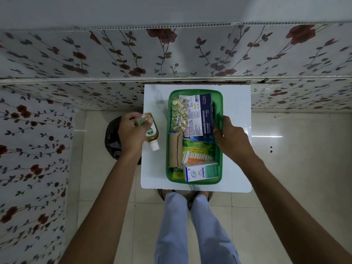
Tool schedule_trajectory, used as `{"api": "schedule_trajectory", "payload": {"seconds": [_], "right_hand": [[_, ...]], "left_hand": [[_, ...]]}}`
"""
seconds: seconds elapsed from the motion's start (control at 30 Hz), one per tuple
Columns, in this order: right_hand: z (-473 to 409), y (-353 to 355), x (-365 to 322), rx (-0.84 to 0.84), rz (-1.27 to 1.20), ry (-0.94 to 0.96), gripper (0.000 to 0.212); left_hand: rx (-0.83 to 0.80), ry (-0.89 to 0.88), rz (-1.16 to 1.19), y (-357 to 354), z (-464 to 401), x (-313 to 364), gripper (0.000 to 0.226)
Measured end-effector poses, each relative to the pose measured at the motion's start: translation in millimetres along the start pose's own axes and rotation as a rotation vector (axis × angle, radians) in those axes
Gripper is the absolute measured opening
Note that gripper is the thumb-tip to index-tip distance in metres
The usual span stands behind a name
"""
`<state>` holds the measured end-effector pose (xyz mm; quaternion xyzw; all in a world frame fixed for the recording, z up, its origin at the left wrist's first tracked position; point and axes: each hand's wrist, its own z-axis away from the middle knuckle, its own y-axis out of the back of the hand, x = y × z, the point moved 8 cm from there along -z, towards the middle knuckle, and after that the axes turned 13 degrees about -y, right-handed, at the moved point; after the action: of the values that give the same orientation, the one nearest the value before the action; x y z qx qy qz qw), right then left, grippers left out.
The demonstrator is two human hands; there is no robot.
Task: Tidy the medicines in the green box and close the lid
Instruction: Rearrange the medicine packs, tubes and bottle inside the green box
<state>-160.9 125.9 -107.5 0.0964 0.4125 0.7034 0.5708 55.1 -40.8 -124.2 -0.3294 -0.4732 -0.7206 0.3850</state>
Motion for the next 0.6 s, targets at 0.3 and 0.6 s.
{"api": "schedule_trajectory", "payload": {"seconds": [0.3, 0.6], "right_hand": [[39.5, 46.0, -39.4, 0.047, -0.426, 0.209, 0.039], [24.9, 27.7, -23.7, 0.04, -0.557, -0.068, 0.042]], "left_hand": [[-0.391, -0.162, 0.362, -42.2, 55.5, 100.1, 0.029], [-0.283, -0.439, -0.232, -36.5, 49.3, 80.2, 0.021]]}}
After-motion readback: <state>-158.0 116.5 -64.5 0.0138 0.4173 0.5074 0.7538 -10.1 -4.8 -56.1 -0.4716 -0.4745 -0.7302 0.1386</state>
